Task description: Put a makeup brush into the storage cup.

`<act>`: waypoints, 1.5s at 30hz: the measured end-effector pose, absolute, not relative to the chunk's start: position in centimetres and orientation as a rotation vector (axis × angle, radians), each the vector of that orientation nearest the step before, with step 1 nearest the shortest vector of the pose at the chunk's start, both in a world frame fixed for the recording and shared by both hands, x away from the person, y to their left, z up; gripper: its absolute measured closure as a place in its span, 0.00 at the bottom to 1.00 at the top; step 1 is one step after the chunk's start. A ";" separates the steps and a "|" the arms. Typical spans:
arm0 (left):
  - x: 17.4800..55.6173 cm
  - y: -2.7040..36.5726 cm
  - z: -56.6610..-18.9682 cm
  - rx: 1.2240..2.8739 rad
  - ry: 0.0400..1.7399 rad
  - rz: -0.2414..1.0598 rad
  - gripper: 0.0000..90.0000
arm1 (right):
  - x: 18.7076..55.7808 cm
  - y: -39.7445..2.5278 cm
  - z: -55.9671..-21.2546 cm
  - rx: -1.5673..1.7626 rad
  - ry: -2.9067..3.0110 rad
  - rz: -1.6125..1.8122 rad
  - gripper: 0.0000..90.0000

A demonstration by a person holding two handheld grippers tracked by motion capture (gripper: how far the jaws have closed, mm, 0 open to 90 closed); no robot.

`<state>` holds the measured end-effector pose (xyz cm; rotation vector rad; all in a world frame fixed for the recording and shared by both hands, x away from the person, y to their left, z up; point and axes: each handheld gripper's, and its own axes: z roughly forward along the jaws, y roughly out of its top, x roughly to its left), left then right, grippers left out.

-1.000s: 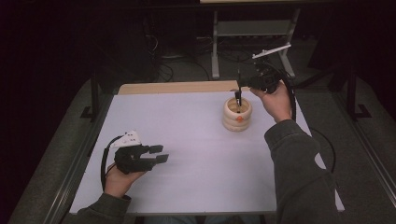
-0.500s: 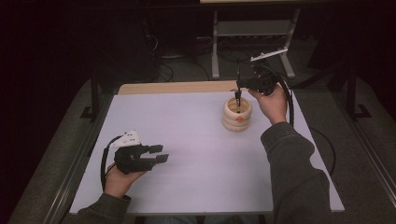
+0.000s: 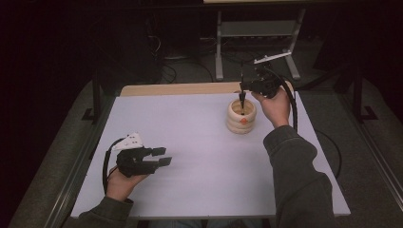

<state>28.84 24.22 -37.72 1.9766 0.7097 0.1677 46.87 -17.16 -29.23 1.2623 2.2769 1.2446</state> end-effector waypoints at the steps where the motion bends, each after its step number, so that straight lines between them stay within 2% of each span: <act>1: 28.8 24.2 -37.7 1.977 0.706 0.169 0.57 | 46.9 -17.2 -29.3 1.262 2.278 1.243 0.94; 45: 28.9 24.4 -37.7 1.956 0.718 0.173 0.55 | 47.0 -15.5 -33.4 1.300 2.300 1.214 0.93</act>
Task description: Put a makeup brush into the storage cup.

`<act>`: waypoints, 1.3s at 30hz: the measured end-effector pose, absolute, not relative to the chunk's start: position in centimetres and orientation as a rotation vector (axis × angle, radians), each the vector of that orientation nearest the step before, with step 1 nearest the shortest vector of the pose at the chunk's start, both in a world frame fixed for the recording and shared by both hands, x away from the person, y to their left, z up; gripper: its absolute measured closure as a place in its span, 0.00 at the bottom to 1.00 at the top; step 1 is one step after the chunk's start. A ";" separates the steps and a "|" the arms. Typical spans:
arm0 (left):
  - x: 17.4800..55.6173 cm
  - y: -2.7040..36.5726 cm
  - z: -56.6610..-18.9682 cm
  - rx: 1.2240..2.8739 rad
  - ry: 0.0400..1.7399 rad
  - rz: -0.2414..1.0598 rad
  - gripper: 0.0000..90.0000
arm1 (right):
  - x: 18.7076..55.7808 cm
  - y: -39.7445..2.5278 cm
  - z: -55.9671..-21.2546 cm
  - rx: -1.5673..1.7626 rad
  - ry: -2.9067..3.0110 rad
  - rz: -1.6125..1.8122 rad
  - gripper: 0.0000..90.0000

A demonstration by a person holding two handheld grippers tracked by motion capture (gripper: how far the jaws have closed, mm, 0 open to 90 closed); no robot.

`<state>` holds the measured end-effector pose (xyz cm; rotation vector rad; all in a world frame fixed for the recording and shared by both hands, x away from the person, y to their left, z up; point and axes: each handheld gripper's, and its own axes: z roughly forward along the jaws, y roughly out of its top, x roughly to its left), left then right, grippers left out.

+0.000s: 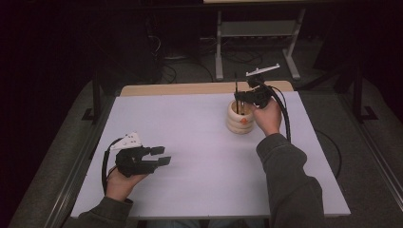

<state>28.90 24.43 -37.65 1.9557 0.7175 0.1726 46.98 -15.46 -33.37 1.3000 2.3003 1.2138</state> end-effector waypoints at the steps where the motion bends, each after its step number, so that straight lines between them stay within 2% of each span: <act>1: 28.9 24.4 -37.7 1.954 0.722 0.169 0.55 | 46.9 -15.4 -33.5 1.299 2.305 1.211 0.93; 5: 28.9 24.4 -37.7 1.953 0.725 0.166 0.54 | 46.9 -15.4 -33.9 1.298 2.321 1.194 0.93; 9: 28.9 24.4 -37.7 1.946 0.726 0.162 0.54 | 46.7 -15.7 -34.1 1.301 2.327 1.220 0.87; 16: 28.9 24.4 -37.8 1.945 0.729 0.163 0.54 | 46.1 -16.2 -34.0 1.290 2.318 1.242 0.84; 25: 29.1 24.6 -37.8 1.944 0.747 0.172 0.52 | 45.4 -16.8 -33.8 1.283 2.318 1.299 0.75; 29: 29.2 24.7 -37.8 1.949 0.754 0.180 0.51 | 45.1 -17.0 -33.5 1.259 2.313 1.304 0.68; 34: 29.3 24.7 -37.9 1.953 0.760 0.190 0.50 | 44.6 -17.4 -33.3 1.210 2.279 1.369 0.53; 39: 29.3 24.9 -37.8 1.957 0.769 0.198 0.47 | 43.9 -17.6 -33.4 1.200 2.325 1.357 0.48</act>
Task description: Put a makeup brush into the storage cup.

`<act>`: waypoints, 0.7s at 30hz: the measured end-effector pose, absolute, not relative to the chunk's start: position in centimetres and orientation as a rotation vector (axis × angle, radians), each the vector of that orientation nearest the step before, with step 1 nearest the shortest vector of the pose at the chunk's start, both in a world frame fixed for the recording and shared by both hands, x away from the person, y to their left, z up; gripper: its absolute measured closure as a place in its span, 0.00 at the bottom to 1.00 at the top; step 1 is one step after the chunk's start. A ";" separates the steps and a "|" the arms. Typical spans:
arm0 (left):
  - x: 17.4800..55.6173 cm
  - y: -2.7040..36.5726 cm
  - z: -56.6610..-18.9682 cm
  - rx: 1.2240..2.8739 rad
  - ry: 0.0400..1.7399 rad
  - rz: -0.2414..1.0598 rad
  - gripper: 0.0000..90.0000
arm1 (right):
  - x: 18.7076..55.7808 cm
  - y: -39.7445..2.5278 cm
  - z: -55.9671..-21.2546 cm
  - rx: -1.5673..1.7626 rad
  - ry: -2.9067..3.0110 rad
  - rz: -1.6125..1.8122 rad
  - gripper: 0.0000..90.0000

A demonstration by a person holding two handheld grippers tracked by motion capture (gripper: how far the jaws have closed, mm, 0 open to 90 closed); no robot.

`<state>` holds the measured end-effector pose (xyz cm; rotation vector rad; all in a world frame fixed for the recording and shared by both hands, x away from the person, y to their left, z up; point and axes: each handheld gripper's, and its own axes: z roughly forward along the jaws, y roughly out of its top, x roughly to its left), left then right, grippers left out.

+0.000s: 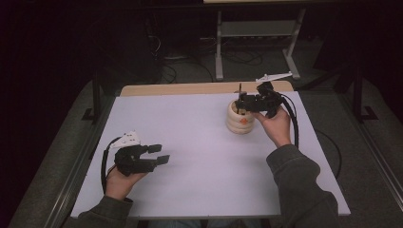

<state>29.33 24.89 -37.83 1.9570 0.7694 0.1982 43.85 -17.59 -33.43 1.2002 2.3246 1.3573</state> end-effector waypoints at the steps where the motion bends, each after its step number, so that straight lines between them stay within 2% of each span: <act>1: 29.4 25.0 -37.8 1.964 0.772 0.199 0.46 | 43.7 -17.6 -33.5 1.196 2.320 1.366 0.47; 6: 29.2 25.0 -37.7 1.956 0.780 0.216 0.43 | 42.8 -17.7 -33.4 1.179 2.310 1.400 0.41; 21: 29.1 25.1 -37.8 1.949 0.801 0.216 0.41 | 40.7 -18.5 -34.2 1.186 2.325 1.392 0.35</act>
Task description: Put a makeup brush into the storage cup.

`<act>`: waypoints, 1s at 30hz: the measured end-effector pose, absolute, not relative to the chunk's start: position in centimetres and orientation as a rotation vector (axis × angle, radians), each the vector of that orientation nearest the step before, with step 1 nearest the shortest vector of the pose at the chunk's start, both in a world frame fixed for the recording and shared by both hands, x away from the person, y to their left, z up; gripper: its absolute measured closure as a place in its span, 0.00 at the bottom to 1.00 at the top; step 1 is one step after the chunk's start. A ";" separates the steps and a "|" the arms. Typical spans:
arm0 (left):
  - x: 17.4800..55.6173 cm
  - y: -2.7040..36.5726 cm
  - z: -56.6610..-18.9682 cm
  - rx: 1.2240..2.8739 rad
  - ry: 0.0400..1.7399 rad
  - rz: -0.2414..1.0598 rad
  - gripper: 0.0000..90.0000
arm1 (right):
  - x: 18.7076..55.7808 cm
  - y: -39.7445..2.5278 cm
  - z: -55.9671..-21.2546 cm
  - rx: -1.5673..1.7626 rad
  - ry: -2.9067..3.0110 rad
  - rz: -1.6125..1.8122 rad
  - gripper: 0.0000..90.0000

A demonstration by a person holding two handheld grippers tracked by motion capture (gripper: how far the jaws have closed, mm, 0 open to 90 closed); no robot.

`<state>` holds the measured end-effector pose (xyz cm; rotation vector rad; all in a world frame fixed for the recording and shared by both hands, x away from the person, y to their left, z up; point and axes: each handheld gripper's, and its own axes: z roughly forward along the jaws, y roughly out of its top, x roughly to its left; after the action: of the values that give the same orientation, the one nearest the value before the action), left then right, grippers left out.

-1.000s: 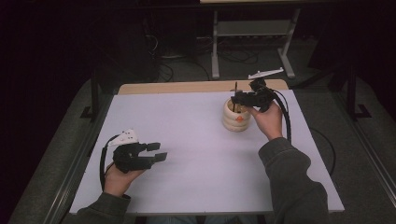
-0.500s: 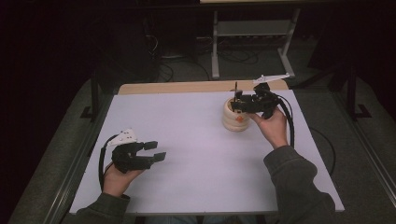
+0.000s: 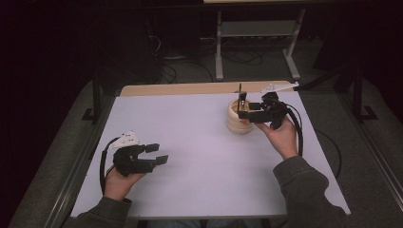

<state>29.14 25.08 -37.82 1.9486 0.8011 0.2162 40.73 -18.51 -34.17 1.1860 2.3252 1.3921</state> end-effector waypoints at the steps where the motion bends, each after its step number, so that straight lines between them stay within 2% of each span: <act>1: 29.2 25.1 -37.8 1.947 0.803 0.216 0.41 | 40.7 -18.6 -34.2 1.185 2.325 1.396 0.35; 30: 29.3 25.5 -37.9 1.950 0.822 0.233 0.38 | 38.0 -18.8 -36.6 1.185 2.345 1.342 0.29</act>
<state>29.31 25.48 -37.91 1.9502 0.8218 0.2330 38.03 -18.83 -36.60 1.1845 2.3454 1.3417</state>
